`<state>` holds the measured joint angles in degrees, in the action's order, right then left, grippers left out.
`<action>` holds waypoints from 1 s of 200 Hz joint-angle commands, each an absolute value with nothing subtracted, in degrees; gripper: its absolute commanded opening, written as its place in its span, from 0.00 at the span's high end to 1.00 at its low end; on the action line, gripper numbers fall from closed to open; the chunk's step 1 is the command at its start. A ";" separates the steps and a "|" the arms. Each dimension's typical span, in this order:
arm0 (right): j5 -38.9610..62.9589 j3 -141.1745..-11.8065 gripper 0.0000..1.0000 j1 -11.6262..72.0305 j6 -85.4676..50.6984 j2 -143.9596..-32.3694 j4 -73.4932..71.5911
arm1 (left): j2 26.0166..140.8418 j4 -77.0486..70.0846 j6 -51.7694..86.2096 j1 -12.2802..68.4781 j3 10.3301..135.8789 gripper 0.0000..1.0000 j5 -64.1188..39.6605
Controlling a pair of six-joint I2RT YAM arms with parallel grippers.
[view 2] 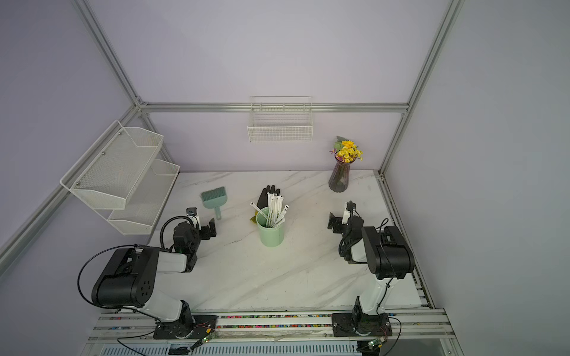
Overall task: Take the straws out of the storage container
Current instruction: Adjust the straw in the container.
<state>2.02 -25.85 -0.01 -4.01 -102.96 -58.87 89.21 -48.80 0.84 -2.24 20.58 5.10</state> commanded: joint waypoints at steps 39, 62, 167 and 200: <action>2.34 -26.20 0.03 -0.35 -2.85 -102.13 -59.23 | 89.21 -52.21 0.88 -2.63 22.11 0.00 4.66; 2.36 -26.20 0.03 -0.40 -2.90 -102.13 -59.17 | 89.22 -52.21 0.88 -2.64 22.08 0.00 4.66; 2.22 -26.12 0.03 -0.35 -3.05 -101.82 -59.49 | 88.92 -52.68 0.88 -2.64 21.96 0.00 5.01; -1.19 -27.29 0.03 -0.42 -4.69 -91.59 -49.36 | 79.65 -37.39 3.87 -2.64 26.38 0.00 12.65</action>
<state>1.34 -25.82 -0.01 -4.12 -99.66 -55.66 87.46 -45.95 1.34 -2.24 20.95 6.87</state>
